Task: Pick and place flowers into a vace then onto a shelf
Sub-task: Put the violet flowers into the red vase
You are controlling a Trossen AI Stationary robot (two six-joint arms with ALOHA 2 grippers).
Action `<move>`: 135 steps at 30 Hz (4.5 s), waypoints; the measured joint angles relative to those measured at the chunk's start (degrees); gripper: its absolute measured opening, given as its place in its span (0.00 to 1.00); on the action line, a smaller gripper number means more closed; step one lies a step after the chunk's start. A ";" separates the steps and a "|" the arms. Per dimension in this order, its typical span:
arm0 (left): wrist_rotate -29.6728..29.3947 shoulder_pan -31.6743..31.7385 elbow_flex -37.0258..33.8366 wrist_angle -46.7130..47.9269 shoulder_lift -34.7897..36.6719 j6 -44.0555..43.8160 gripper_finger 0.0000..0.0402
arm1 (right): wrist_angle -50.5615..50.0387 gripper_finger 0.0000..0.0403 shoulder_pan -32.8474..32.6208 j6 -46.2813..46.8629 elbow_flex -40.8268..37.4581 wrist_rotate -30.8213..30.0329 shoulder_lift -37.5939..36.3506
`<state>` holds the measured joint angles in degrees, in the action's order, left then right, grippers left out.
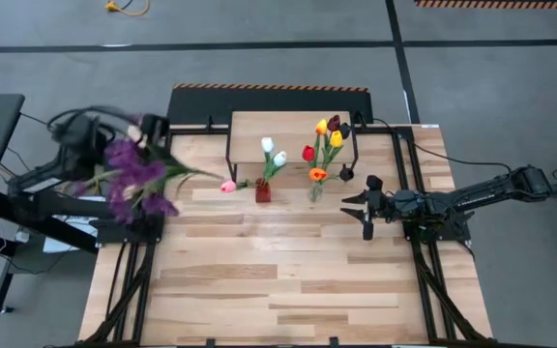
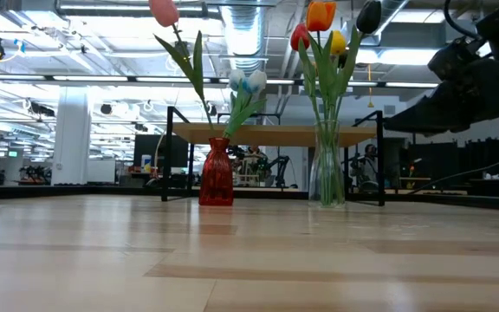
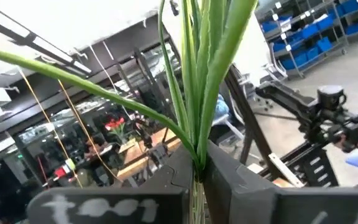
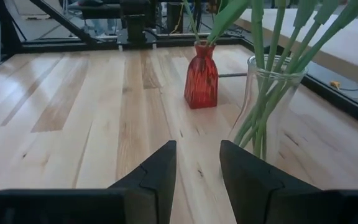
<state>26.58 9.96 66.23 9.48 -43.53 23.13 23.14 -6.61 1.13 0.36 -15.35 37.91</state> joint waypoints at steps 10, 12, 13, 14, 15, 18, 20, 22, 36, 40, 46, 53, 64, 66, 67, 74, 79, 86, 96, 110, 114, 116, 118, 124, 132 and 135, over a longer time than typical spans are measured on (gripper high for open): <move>31.36 31.76 9.96 -3.12 -18.30 -9.79 0.01 | 0.50 0.29 0.00 -7.32 2.08 0.42 0.00; 38.46 36.48 10.07 -8.73 -20.86 -14.03 0.01 | 0.30 0.29 0.00 -7.63 2.36 0.44 -0.01; 40.59 37.99 10.11 -10.51 -22.12 -15.34 0.01 | -0.04 0.29 0.00 -7.63 2.36 0.44 0.02; 41.43 38.83 10.11 -11.43 -23.35 -15.91 0.01 | -0.17 0.29 0.00 -7.65 2.36 0.42 0.02; 41.61 39.18 10.11 -11.87 -24.90 -16.02 0.01 | -0.18 0.29 0.00 -7.68 2.36 0.39 0.00; 41.72 39.19 10.05 -11.06 -28.74 -16.06 0.01 | -0.37 0.29 0.00 -7.70 2.36 0.37 0.02; 41.76 39.06 10.03 -9.87 -30.41 -15.77 0.01 | -0.37 0.29 0.00 -7.70 2.36 0.27 0.00; 41.52 38.24 9.11 -9.53 -31.48 -15.53 0.01 | -0.37 0.29 0.02 -7.66 2.38 0.07 0.02; 30.25 30.84 -8.82 -22.89 -24.98 -18.90 0.01 | -0.15 0.29 3.63 -7.75 2.47 -2.84 0.02; 26.12 29.84 -15.80 -34.36 -22.48 -24.22 0.01 | -0.17 0.29 6.15 -7.18 2.49 -2.82 0.02; 20.02 29.77 -24.49 -43.41 -18.97 -26.37 0.01 | -0.39 0.29 8.41 -3.65 2.52 -2.81 0.02; 16.49 29.71 -28.17 -46.04 -18.09 -25.81 0.01 | -2.98 0.29 8.63 0.89 2.56 -2.78 0.00; 5.20 22.82 -31.26 -47.66 -18.44 -24.07 0.01 | -3.46 0.29 8.63 1.90 2.56 -2.75 0.01; 2.13 22.32 -32.30 -47.65 -18.44 -23.72 0.01 | -3.51 0.29 8.63 1.91 2.56 -2.75 0.02; 1.25 22.20 -32.77 -47.90 -18.44 -23.71 0.01 | -3.59 0.29 8.63 1.92 2.56 -2.77 0.02; -4.44 19.57 -35.12 -49.90 -18.46 -22.78 0.01 | -4.92 0.29 8.63 2.24 2.56 -2.69 0.02; -6.50 18.75 -36.30 -50.65 -18.44 -22.70 0.01 | -5.14 0.29 8.63 3.45 2.56 -2.62 0.01; -6.67 17.47 -36.57 -50.40 -18.46 -23.05 0.01 | -5.07 0.29 8.63 3.47 2.56 -2.60 0.02; -9.36 16.20 -36.57 -47.32 -18.46 -22.70 0.01 | -4.70 0.29 8.63 3.47 2.56 -2.64 0.01; -9.43 15.96 -36.58 -50.58 -24.49 -23.91 0.01 | -4.66 0.29 8.63 3.45 2.56 -2.72 0.00; -8.82 15.96 -36.58 -51.79 -25.18 -25.00 0.01 | -4.66 0.29 8.63 3.45 2.56 -2.73 0.00; -8.86 15.96 -36.58 -51.45 -25.20 -25.18 0.01 | -4.68 0.29 8.63 3.45 2.56 -2.71 0.02; -8.86 15.96 -36.58 -51.44 -25.17 -25.74 0.01 | -4.68 0.29 8.63 3.45 2.56 -2.71 0.00; -8.90 15.97 -36.56 -49.43 -25.17 -25.86 0.01 | -4.74 0.29 8.63 3.45 2.56 -2.71 0.00; -9.32 15.98 -36.56 -49.30 -25.17 -26.61 0.05 | -4.79 0.29 8.63 3.45 2.56 -2.69 0.01; -10.98 16.01 -36.56 -49.27 -25.17 -28.63 0.08 | -4.79 0.29 8.61 3.45 2.56 -2.69 0.02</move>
<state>15.60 25.97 29.67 -39.79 -68.71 -5.50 18.35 2.00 4.58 2.92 -18.04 37.93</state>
